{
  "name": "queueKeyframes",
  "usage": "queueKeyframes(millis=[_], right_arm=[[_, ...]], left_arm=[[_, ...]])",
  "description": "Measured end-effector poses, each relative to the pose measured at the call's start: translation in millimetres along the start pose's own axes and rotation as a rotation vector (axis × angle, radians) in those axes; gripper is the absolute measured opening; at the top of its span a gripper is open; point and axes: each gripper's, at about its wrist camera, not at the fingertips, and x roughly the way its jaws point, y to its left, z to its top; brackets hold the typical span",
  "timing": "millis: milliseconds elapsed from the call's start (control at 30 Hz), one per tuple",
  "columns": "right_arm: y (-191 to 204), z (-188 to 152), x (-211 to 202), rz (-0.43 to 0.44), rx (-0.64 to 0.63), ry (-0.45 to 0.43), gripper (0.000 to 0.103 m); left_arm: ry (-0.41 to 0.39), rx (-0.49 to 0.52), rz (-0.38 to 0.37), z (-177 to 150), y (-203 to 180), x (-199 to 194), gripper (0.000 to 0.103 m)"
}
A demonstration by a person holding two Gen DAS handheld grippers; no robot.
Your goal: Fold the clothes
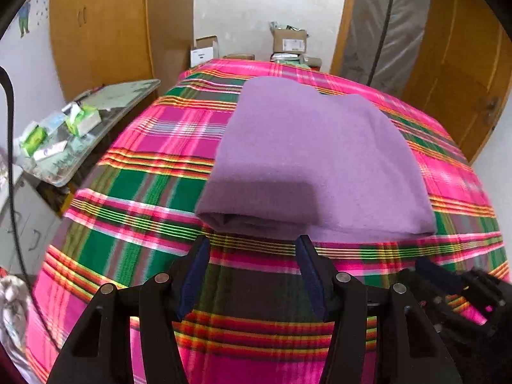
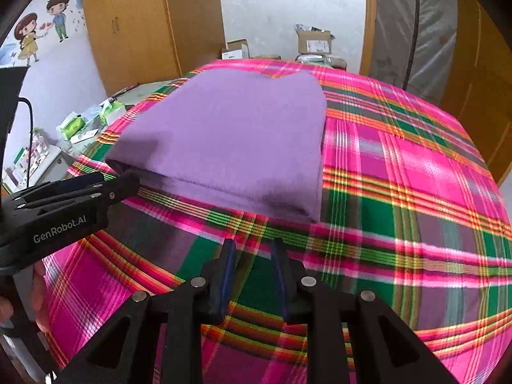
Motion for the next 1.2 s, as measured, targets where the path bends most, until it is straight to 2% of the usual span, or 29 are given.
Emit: queueKeyframes(millis=[167, 433, 700, 933, 1200], right_arm=[[-3.0, 2.6, 6.0, -0.061, 0.021, 0.000, 0.025], [-6.7, 5.3, 10.2, -0.139, 0.045, -0.026, 0.047], [-6.4, 7.2, 14.3, -0.174, 0.066, -0.024, 0.055], [-10.5, 8.4, 15.6, -0.187, 0.105, -0.015, 0.070], [-12.8, 6.7, 15.2, -0.184, 0.120, -0.012, 0.072]], left_arm=[[0.003, 0.009, 0.020, 0.5, -1.4, 8.8, 0.058], [0.014, 0.017, 0.065, 0.0, -1.6, 23.5, 0.058], [0.001, 0.026, 0.062, 1.1, -4.0, 26.4, 0.058], [0.005, 0.021, 0.067, 1.3, -3.2, 28.0, 0.064], [0.011, 0.004, 0.077, 2.3, -0.4, 28.5, 0.072]])
